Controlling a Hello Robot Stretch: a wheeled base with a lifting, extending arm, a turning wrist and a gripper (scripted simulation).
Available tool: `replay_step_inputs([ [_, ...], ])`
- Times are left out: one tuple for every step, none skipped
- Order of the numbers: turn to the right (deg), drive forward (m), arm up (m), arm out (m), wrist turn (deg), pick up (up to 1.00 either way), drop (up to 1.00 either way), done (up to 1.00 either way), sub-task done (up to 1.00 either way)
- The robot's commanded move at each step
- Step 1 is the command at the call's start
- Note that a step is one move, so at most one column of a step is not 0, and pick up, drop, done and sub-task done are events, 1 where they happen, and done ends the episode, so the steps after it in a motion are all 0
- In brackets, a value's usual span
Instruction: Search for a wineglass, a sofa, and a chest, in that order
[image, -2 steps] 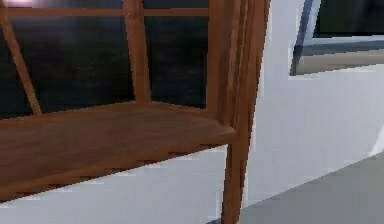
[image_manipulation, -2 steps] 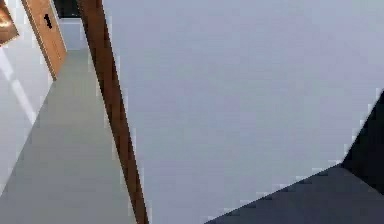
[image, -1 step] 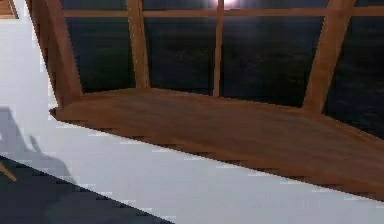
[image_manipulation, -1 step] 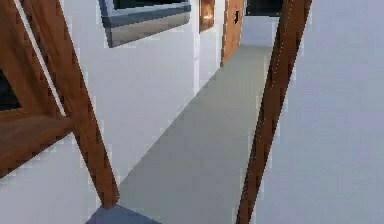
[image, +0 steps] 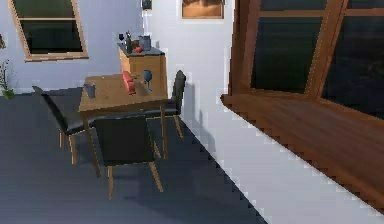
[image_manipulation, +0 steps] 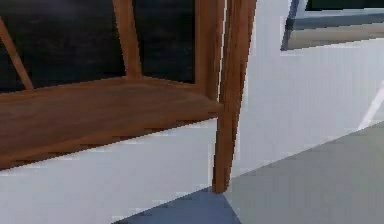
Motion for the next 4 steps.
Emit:
replay_step_inputs([
  [-21.0, 0.0, 0.0, 0.0, 0.0, 0.0, 0.0, 0.0, 0.0],
  [0.0, 0.15, 0.0, 0.0, 0.0, 0.0, 0.0, 0.0, 0.0],
  [45.0, 0.0, 0.0, 0.0, 0.0, 0.0, 0.0, 0.0, 0.0],
  [45.0, 0.0, 0.0, 0.0, 0.0, 0.0, 0.0, 0.0, 0.0],
])
